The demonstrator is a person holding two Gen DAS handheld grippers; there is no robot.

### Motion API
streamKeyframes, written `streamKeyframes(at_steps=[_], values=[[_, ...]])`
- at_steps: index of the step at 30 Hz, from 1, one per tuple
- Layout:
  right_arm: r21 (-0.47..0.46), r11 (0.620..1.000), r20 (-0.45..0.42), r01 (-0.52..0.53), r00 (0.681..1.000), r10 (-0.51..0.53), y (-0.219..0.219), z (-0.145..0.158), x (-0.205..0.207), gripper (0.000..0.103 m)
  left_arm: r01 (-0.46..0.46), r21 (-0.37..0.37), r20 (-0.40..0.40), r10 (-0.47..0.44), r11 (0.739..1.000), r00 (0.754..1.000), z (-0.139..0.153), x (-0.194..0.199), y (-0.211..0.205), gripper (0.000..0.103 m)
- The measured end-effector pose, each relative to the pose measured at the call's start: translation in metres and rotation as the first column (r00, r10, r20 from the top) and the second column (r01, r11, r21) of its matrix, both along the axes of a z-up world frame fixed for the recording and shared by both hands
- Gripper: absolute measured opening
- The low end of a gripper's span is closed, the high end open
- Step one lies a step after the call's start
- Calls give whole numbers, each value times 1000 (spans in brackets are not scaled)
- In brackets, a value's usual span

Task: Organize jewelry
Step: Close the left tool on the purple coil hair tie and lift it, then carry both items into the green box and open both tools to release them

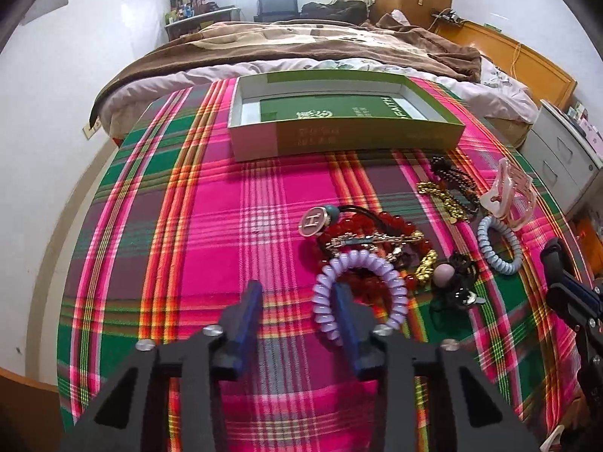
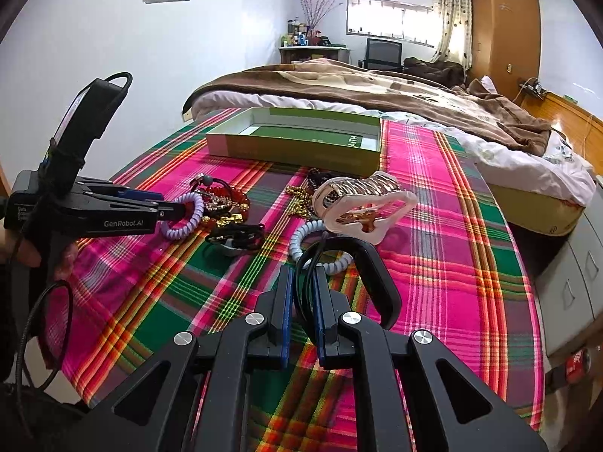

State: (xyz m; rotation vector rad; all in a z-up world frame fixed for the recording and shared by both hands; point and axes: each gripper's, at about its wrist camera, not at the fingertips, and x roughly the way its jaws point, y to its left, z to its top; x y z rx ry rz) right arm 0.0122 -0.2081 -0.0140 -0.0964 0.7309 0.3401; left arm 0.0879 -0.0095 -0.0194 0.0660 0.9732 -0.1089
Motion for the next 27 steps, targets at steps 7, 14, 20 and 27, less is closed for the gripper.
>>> streamKeyframes(at_steps=[7,14,20,27], values=[[3,1000,10,10,1000,-10,-2,4,3,10,15,-34,3,-15,999,1000,3,-4,-2,10],[2,1000,27,11,1000,-11,-2,11,6,10,27,-73,39,-24,997,999,18,-12,2,9],[9,1000,56,17,998,-18,-5,30,22,10,22,-98,68,-15,995,998,37,-12,7,9],[11,1000,77,6,997,-6,-6,53,57,10,19,-126,93,-7,992,996,59,12,12,9]])
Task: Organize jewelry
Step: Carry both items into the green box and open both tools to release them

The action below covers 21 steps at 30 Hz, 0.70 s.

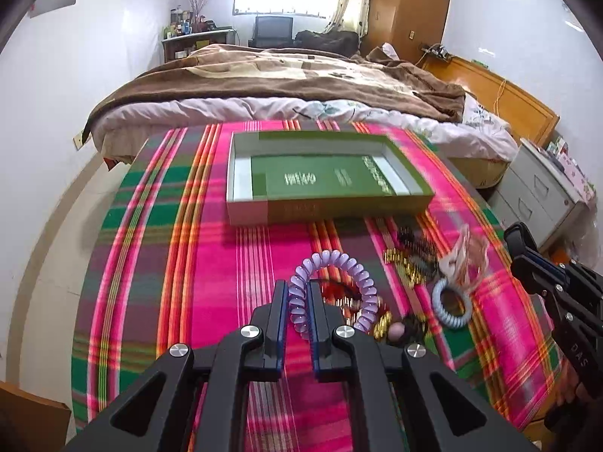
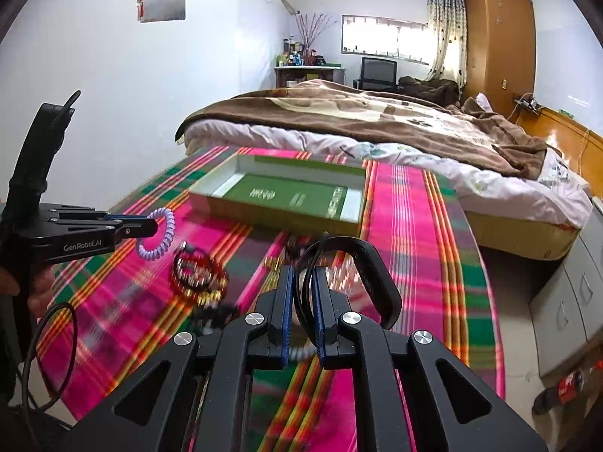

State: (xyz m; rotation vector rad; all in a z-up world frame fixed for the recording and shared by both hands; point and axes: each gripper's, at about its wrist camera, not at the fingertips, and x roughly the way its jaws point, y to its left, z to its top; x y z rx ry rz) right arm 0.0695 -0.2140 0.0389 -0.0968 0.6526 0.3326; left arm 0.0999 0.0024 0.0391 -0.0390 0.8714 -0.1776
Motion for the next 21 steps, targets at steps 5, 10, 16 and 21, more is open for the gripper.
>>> streamKeyframes(at_steps=[5,10,16,21], values=[[-11,1000,13,-15,1000,15,5,13,36,10,-13,-16,5,13,1000,1000,10,30,6,9],[-30,999,-12,-32,999,31,11,16,80,10,-20,-38,3,20,999,1000,16,66,11,9],[-71,995,-59,-65,996,61,28,7,136,10,-25,-45,-2,25,999,1000,16,111,15,9],[-73,993,-119,-96,989,87,36,-12,170,10,-21,-36,-41,20,999,999,2,147,12,10]])
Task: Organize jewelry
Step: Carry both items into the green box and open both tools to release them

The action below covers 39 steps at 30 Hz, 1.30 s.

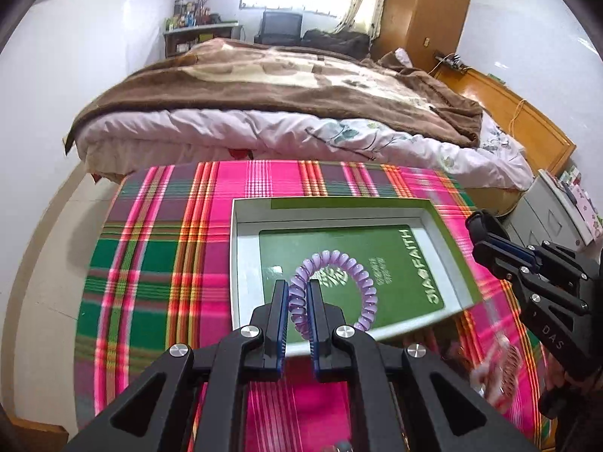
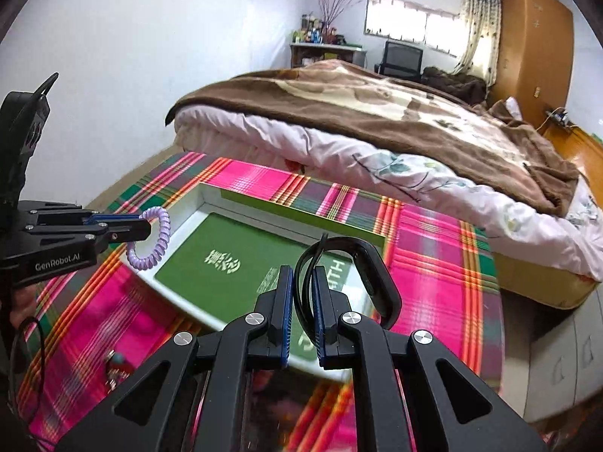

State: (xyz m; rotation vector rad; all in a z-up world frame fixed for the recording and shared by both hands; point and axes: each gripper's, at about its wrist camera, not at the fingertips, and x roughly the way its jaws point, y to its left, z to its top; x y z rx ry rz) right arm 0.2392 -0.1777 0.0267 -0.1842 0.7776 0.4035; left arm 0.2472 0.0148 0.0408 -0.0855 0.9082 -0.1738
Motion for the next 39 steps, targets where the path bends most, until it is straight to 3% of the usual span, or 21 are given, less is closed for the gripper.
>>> streamKeyframes(at_steps=[12,27,29,34,39], values=[[-94,993,-141,-66,989,52,20,-39,50,10,9,10,-100,-8,1000,995,-43,53,-11,10],[-122,989,-230,-85,972,55,23,-53,66,10,0,35,-144,5,999,990,-61,65,-16,11],[-128,988,-224,-83,973,53,24,-53,66,11,2,32,-144,3,999,990,-61,64,-16,14],[-129,989,-218,-78,975,49,25,-50,65,12,4,33,-141,1,999,990,-57,62,-18,39],[-125,989,-199,-73,979,47,22,-42,61,16,-11,41,-138,17,999,990,-53,55,-17,47]])
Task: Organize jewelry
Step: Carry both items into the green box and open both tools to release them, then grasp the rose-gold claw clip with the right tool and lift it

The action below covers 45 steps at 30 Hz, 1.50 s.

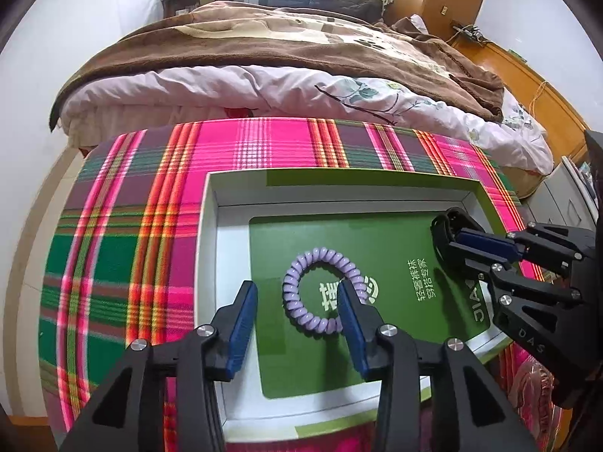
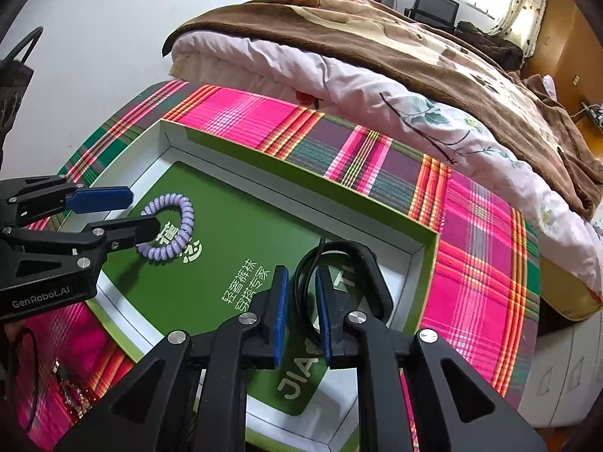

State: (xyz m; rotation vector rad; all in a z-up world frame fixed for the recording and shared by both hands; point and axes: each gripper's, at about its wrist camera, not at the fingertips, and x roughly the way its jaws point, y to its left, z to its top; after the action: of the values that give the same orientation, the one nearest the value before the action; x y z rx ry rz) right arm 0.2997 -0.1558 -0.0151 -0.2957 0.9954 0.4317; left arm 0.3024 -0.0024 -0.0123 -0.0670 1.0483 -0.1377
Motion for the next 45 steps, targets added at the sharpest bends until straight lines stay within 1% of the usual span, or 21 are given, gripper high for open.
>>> streamKeyframes(at_steps=[1,3,5,6,7,10,12,14,16,20,23,24,27,28,32,38,42,45], values=[[5,1000,4,3,1000,-3,-1,2,-1,16,-2,5,7,2,1000,1000,2,-3,0,52],[17,1000,21,10,1000,-11,-4,10,-6,18,-4,1,18,4,1000,1000,6,-9,0,55],[33,999,41,23,999,-24,-7,18,-13,25,-8,6,33,8,1000,999,12,-16,0,56],[45,999,48,26,998,-28,-9,21,-17,31,-11,22,49,10,1000,999,16,-22,-1,56],[61,998,56,28,998,-32,-12,26,-22,34,-9,29,59,8,1000,998,19,-26,-2,56],[100,994,78,46,995,-54,-19,38,-37,35,-7,30,91,4,1000,996,30,-43,-3,62],[125,989,94,75,992,-88,-26,44,-51,35,-7,38,113,3,999,994,37,-58,-4,62],[144,984,101,106,988,-121,-32,48,-65,39,-6,40,128,1,999,992,42,-71,-5,63],[187,975,91,122,986,-141,-41,50,-81,46,-6,17,127,4,1000,992,45,-84,-3,63],[226,958,76,179,977,-201,-56,48,-107,47,-19,-29,133,22,999,991,48,-113,4,65],[268,936,58,230,966,-254,-69,45,-126,47,-37,-70,127,46,997,991,45,-134,12,70],[286,927,50,243,962,-267,-73,44,-132,49,-42,-81,125,52,996,991,43,-141,15,71],[320,904,33,284,950,-310,-81,38,-147,61,-47,-96,122,59,994,991,38,-158,19,72],[329,898,26,293,948,-319,-82,35,-151,62,-50,-99,119,61,994,991,36,-163,21,72],[344,879,9,332,934,-356,-82,24,-168,62,-56,-108,105,68,993,992,27,-176,24,73],[339,861,31,379,910,-413,-75,14,-179,63,-55,-130,93,67,990,993,16,-193,28,76],[308,863,16,401,904,-426,-70,6,-177,63,-63,-138,84,75,988,994,11,-199,31,77],[258,868,41,424,893,-449,-67,1,-175,63,-69,-139,71,79,988,994,7,-202,31,77]])
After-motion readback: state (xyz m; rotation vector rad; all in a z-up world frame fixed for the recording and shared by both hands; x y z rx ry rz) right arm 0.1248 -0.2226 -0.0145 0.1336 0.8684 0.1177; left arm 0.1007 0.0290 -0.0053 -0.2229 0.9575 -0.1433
